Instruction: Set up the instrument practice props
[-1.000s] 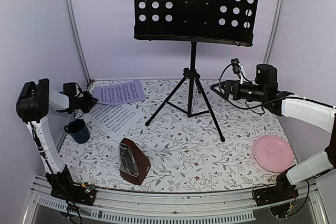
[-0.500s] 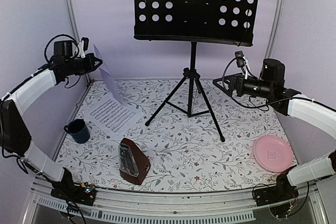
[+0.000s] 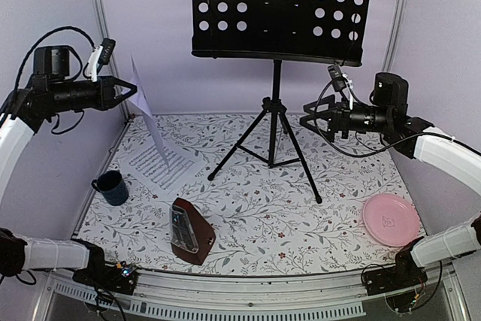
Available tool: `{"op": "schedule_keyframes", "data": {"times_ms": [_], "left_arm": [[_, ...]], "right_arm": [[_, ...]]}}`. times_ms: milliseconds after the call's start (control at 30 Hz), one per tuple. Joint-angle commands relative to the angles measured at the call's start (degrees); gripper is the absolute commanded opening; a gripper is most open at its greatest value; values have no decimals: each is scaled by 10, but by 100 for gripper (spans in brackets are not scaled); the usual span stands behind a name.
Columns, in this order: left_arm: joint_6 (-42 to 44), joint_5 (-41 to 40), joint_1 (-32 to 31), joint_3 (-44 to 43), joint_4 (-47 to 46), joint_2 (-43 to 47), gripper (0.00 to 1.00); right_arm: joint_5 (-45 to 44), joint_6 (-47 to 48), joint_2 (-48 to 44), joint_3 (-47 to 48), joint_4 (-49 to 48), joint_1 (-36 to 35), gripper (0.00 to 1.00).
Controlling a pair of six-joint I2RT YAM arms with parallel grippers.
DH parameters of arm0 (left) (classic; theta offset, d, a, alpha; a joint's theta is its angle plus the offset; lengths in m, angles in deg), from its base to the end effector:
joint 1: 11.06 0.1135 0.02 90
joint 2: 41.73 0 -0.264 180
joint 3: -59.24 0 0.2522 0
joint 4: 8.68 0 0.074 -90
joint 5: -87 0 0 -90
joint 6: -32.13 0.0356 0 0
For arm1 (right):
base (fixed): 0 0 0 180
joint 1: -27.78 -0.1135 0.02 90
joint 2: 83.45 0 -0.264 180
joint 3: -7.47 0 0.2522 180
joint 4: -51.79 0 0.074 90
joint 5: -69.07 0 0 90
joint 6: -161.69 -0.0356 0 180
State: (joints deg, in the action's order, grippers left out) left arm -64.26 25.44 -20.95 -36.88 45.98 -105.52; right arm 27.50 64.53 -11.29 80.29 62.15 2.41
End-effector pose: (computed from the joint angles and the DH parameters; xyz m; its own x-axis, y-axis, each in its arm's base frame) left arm 0.2078 -0.0534 0.4452 -0.4371 -0.0231 -0.8991 0.5397 0.7929 -0.2828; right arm 0.2484 0.1473 0.3513 -0.2695 -0.0363 -0.9623 -0.9242 0.2904 0.2479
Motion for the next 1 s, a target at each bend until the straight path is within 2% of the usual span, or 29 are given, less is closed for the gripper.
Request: {"op": "schedule_keyframes", "data": {"times_ms": [0, 133, 233, 367, 533, 667, 867, 967], "left_arm": [[15, 39, -72, 9, 94, 52, 0], [-13, 95, -127, 55, 75, 91, 0], [-26, 118, -173, 52, 59, 126, 0], [-49, 200, -209, 52, 5, 165, 0], [-41, 227, -237, 30, -5, 135, 0], [-10, 205, -319, -6, 2, 82, 0], [54, 78, -529, -68, 62, -24, 0], [91, 34, -597, -136, 107, -79, 0]], "right_arm": [[41, 41, -7, 32, 28, -22, 99], [50, 56, -8, 40, 35, -34, 99], [59, 60, -14, 44, 33, -39, 99], [68, 65, -22, 44, 24, -45, 99], [74, 65, -22, 47, 9, -51, 99], [70, 91, -30, 45, 5, -59, 99], [84, 126, -57, 28, 13, -64, 99], [91, 146, -60, 28, 27, -79, 99]]}}
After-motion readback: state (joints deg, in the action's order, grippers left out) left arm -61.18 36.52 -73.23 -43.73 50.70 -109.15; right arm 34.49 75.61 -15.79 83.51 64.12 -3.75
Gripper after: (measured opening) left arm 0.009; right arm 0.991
